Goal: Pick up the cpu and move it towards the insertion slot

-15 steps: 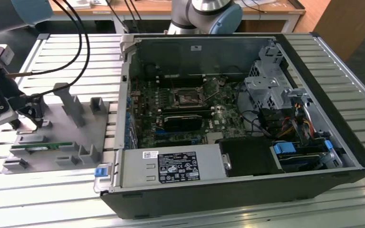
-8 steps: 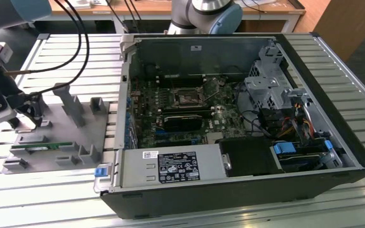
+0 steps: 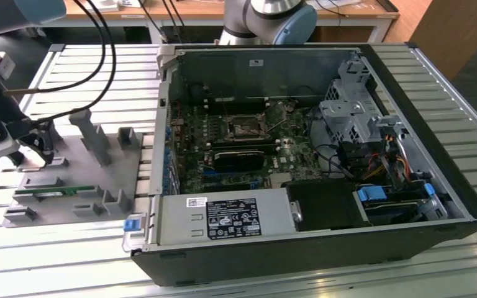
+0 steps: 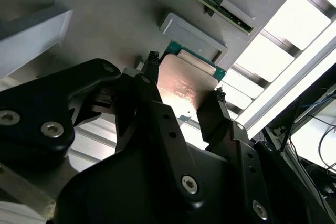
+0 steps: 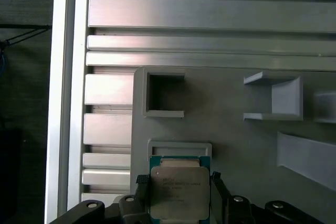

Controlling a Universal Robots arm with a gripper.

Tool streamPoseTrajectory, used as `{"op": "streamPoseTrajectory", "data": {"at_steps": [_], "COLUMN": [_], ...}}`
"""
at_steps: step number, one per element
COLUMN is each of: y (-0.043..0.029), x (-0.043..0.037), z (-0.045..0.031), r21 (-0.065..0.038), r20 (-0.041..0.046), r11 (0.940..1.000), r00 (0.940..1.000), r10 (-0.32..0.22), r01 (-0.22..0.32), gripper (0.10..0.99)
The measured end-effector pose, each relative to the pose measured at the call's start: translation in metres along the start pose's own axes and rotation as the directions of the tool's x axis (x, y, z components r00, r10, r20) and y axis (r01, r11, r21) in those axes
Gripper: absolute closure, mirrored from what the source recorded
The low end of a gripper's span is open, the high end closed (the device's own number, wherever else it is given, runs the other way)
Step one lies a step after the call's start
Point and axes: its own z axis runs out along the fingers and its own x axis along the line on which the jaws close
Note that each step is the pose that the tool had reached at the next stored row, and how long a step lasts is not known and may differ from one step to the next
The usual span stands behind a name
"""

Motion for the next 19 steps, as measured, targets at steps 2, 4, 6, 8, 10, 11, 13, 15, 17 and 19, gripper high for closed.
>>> {"op": "streamPoseTrajectory", "data": {"at_steps": [2,4,6,8,10,11,13,15,17,19], "y": [0.0002,0.0004,0.0006,0.0008,0.0010,0.0011,0.0012,0.0014,0.0016,0.0018], "x": [0.0000,0.0000,0.0000,0.0000,0.0000,0.0000,0.0000,0.0001,0.0001,0.0001], "z": [-0.0013,-0.0029,-0.0043,-0.0060,-0.0075,-0.0080,-0.0092,-0.0102,-0.0115,-0.0125], "r21": [0.001,0.002,0.002,0.002,0.002,0.002,0.002,0.002,0.002,0.003], "r20": [-0.0001,-0.0001,-0.0001,-0.0001,-0.0001,0.0001,0.0000,0.0000,-0.0002,-0.0001], "r11": [1.0000,1.0000,1.0000,1.0000,1.0000,1.0000,1.0000,1.0000,1.0000,1.0000], "r00": [1.0000,1.0000,1.0000,1.0000,1.0000,1.0000,1.0000,1.0000,1.0000,1.0000], "r10": [0.000,0.000,0.000,0.000,0.000,0.000,0.000,0.000,0.000,0.000], "r01": [0.000,0.000,0.000,0.000,0.000,0.000,0.000,0.000,0.000,0.000], "gripper": [0.545,0.545,0.545,0.545,0.545,0.545,0.545,0.545,0.545,0.545]}}
